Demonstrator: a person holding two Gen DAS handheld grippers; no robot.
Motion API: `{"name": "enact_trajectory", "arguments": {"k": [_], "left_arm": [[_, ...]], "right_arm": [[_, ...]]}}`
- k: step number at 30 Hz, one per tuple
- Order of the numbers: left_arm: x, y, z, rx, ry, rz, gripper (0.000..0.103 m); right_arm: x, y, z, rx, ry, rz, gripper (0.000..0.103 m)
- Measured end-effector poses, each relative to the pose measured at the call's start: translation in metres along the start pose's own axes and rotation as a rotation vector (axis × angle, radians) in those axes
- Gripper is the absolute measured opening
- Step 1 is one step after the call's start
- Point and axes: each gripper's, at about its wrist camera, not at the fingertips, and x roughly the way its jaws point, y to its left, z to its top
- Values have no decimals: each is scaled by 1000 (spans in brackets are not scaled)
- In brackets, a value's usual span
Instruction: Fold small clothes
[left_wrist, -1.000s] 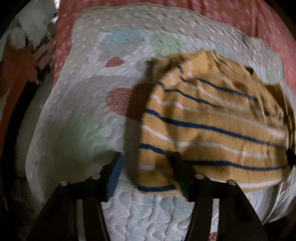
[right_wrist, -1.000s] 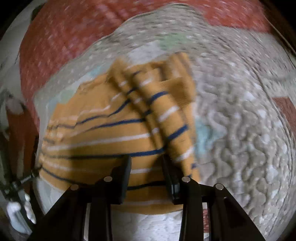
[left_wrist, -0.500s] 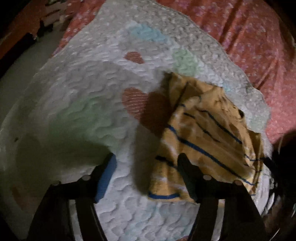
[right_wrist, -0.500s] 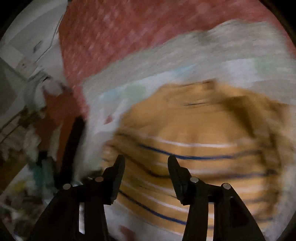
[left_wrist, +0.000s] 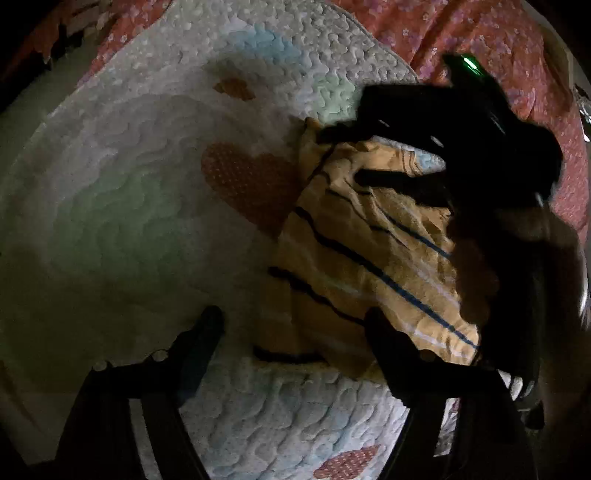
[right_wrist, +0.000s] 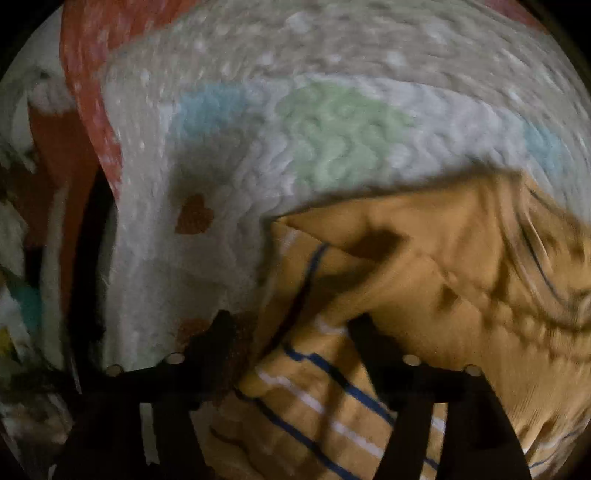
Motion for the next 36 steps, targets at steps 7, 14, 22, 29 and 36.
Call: {"name": "enact_trajectory", "arguments": {"k": [7,14,22,29,36], "left_arm": [[10,3,2,-52,55,-77,29],[6,2,1,-97,77,-140,19],[-10,-49,-14,-5,44,-189,18],[-8,-113,-32,87,53,-256,15],[6,-217,-81,295,92,-371,0]], "right_arm": [[47,62,1,-312,173,-315,87],[33,74,-15,-386,93,-412,14],[-46,39,-34,-284,-99,-282,11],[-120,-23,-57,-129,-247,-207,11],[-166,-135,-106,97,-288,-149,11]]}}
